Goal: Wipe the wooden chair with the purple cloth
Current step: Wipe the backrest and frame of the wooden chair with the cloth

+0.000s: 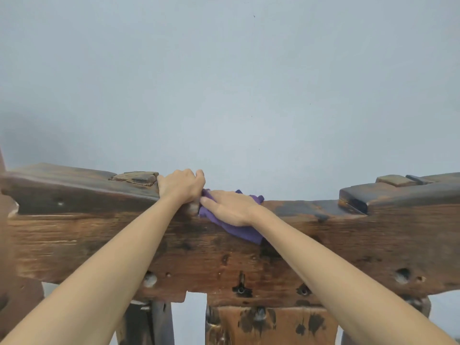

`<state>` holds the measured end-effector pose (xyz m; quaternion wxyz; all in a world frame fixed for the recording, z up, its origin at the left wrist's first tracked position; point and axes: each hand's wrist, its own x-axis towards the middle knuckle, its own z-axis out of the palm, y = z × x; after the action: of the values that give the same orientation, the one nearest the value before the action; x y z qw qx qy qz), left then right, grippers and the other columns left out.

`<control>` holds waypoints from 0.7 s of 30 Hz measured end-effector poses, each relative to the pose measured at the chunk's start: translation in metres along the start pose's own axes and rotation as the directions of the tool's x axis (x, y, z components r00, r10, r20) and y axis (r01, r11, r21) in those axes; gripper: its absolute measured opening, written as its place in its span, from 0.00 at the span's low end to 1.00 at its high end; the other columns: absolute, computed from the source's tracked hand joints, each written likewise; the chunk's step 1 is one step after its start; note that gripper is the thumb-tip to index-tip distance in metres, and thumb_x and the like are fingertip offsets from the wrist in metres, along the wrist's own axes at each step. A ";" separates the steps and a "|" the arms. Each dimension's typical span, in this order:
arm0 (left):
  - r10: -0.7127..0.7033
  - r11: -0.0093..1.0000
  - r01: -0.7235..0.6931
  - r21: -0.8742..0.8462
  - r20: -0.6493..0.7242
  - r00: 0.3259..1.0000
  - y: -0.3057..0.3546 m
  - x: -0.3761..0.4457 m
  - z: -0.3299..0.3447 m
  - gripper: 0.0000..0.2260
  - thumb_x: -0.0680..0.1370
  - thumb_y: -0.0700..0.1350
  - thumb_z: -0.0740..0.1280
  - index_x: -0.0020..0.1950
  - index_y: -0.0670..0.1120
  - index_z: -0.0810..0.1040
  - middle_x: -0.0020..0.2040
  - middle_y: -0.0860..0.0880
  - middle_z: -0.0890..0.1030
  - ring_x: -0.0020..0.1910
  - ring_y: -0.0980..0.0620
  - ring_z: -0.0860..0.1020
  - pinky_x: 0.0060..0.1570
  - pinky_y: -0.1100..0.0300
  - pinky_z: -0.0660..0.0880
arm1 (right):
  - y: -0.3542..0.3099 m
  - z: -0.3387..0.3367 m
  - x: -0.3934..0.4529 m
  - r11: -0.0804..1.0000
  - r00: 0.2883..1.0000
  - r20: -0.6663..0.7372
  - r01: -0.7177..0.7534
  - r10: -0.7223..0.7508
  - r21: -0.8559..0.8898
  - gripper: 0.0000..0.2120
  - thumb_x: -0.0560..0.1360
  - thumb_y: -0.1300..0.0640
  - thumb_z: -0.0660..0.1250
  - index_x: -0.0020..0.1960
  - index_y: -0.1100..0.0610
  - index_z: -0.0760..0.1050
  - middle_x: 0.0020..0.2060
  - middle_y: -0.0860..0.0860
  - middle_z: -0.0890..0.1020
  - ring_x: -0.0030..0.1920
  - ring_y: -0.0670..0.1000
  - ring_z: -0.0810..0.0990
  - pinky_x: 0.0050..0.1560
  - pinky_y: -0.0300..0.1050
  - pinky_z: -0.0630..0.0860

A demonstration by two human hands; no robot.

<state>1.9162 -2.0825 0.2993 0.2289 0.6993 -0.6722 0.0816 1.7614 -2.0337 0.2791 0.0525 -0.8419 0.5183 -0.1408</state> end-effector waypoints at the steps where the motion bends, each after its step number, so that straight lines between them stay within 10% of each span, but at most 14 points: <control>1: 0.003 1.000 -0.003 0.017 0.017 1.000 0.000 0.000 -0.001 0.19 0.80 0.54 0.48 0.47 0.45 0.74 0.55 0.41 0.82 0.48 0.41 0.73 0.61 0.43 0.64 | 0.006 0.004 -0.016 0.997 0.995 -0.095 0.037 -0.044 -0.074 0.28 0.82 0.35 0.43 0.71 0.46 0.71 0.69 0.46 0.78 0.67 0.53 0.76 0.66 0.56 0.73; 5: 0.023 0.996 -0.030 0.086 0.074 0.997 -0.002 -0.003 -0.004 0.15 0.79 0.54 0.52 0.50 0.46 0.72 0.57 0.41 0.81 0.55 0.40 0.77 0.61 0.45 0.63 | 0.051 0.039 -0.079 0.918 0.822 -0.505 0.054 -0.264 -0.393 0.27 0.83 0.35 0.52 0.77 0.46 0.69 0.72 0.45 0.76 0.72 0.47 0.74 0.67 0.46 0.74; 10: 0.066 0.992 -0.071 0.100 0.061 0.996 -0.004 -0.007 -0.004 0.16 0.79 0.54 0.52 0.48 0.44 0.74 0.54 0.40 0.82 0.49 0.40 0.76 0.51 0.48 0.63 | 0.148 0.077 -0.144 0.837 0.718 -0.636 -0.138 -0.284 -0.529 0.31 0.84 0.43 0.56 0.83 0.54 0.56 0.82 0.55 0.58 0.81 0.55 0.58 0.78 0.52 0.57; 16: 0.101 0.993 -0.093 0.067 -0.130 0.986 0.005 -0.018 -0.001 0.17 0.80 0.50 0.55 0.39 0.42 0.75 0.40 0.42 0.79 0.41 0.41 0.76 0.40 0.54 0.68 | 0.197 0.109 -0.227 0.903 0.739 -0.670 -0.334 0.074 -0.269 0.31 0.85 0.43 0.46 0.84 0.53 0.47 0.82 0.54 0.53 0.80 0.60 0.60 0.74 0.61 0.66; 21: 0.420 0.896 -0.440 -0.069 -0.192 0.887 0.066 -0.059 0.008 0.15 0.81 0.48 0.59 0.42 0.42 0.78 0.43 0.44 0.80 0.48 0.42 0.76 0.45 0.49 0.73 | 0.168 0.101 -0.224 0.946 0.680 -0.693 -0.323 0.238 0.008 0.30 0.83 0.42 0.52 0.82 0.51 0.55 0.83 0.50 0.50 0.81 0.56 0.57 0.75 0.50 0.62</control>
<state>1.8450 -2.0321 0.2808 0.3005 0.5094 -0.7917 0.1529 1.5518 -1.9173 0.1028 -0.1704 -0.6417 0.6308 -0.4016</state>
